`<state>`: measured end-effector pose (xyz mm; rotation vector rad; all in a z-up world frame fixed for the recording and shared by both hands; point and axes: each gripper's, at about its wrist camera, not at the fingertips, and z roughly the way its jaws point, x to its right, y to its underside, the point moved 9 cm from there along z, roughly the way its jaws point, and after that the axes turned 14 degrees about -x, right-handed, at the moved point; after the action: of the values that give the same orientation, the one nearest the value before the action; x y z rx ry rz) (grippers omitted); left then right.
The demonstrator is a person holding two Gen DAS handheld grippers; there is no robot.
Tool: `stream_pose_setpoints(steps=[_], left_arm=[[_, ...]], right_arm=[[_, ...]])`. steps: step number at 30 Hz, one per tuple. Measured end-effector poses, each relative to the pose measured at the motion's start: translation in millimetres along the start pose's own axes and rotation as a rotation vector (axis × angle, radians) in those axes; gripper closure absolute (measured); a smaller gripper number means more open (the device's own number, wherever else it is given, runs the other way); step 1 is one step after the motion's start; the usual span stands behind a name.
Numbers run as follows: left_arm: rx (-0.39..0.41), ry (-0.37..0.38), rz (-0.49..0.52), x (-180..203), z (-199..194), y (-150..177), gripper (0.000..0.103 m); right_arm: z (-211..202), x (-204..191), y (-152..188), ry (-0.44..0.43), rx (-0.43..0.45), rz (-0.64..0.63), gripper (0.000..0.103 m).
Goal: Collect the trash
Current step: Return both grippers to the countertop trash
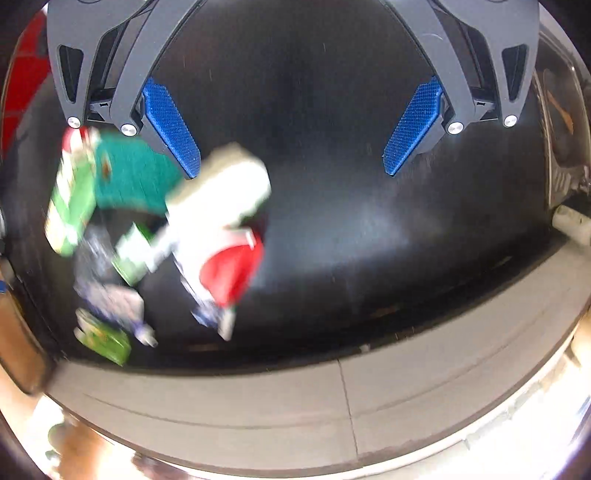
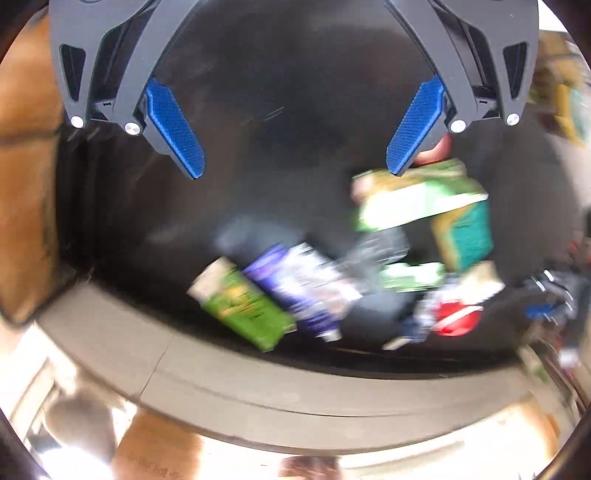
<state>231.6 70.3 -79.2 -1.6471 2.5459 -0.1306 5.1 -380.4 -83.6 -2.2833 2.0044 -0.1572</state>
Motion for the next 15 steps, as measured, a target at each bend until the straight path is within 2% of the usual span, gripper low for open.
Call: stream_pose_setpoints(steps=[5,10,15], left_arm=[[-0.015,-0.023,-0.034,3,12,-43,0.006],[-0.063,-0.075,-0.005,14,30,-71,0.006],[-0.043,-0.046,-0.051,12,26,-89,0.006]], right_arm=[[24,35,-47,0.122,0.046,-0.148,0.007],[50,61,-80,0.039,0.005,-0.144,0.007],[62,75,-110,-0.005,0.01,-0.16,0.007]])
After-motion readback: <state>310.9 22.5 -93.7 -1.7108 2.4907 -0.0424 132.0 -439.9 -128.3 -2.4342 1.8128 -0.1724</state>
